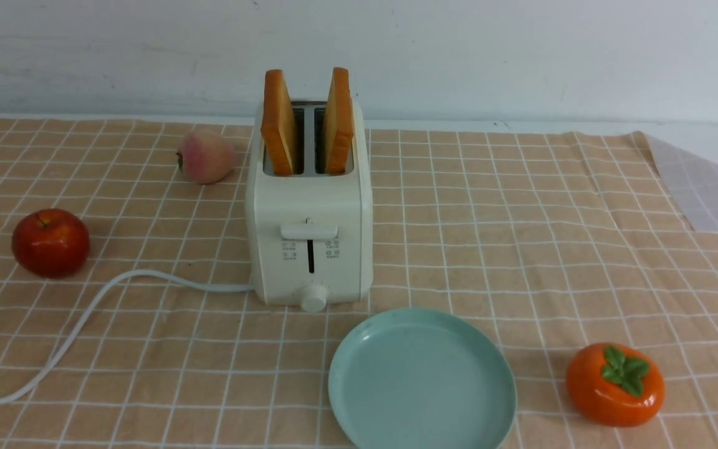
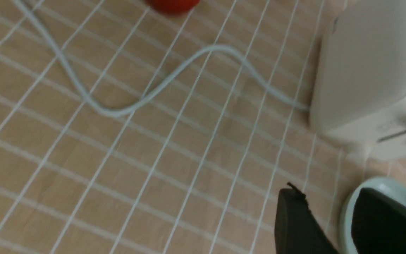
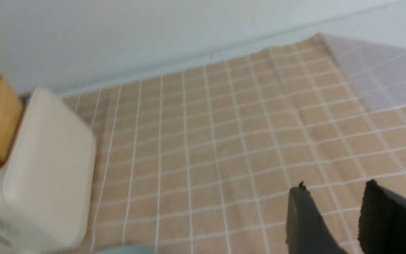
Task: Take toasted bread from bread machine on light coffee tablecloth place on plate.
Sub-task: 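Grasp the toast slice in the toaster and pull it up out of the slot with the right gripper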
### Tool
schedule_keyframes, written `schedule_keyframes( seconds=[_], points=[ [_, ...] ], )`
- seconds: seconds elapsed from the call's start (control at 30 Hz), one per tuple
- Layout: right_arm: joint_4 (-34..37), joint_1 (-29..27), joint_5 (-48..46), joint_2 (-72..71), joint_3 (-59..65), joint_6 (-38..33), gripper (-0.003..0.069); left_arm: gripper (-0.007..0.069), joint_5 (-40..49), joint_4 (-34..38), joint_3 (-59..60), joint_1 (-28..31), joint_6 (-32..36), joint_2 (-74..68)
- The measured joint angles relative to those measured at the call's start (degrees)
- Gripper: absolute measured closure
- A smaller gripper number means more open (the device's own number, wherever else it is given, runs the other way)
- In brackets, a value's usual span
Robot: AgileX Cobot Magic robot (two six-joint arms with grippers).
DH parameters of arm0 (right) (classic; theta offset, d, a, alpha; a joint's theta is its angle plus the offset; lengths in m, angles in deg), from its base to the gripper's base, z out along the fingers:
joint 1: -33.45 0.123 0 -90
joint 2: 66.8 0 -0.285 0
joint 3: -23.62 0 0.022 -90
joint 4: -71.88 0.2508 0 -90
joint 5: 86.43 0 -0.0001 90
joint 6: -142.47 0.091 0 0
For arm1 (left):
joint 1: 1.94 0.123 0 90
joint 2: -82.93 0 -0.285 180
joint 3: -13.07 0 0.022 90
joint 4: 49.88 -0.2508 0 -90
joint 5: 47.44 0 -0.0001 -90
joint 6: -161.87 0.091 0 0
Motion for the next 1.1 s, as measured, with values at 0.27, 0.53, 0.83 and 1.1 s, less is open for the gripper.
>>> schedule_keyframes(
  seconds=[0.27,0.53,0.83,1.1],
  points=[
    [8.7,10.3,-0.8,17.1,-9.3,-6.3,0.0419,0.0386,14.9,9.1,-0.1,0.0,16.2,0.7],
    [24.9,13.1,-10.6,29.1,-29.4,-19.7,0.0419,0.0386,16.5,15.4,-0.1,-0.1,20.0,3.6],
    [36.9,13.2,-16.3,47.7,-55.0,-30.8,0.041,0.0386,12.2,15.5,-0.1,-14.0,20.1,3.6],
    [33.9,13.3,-16.0,61.9,-68.1,-31.7,0.0242,0.0386,5.0,15.3,-0.1,-15.3,18.6,3.6]
  ],
)
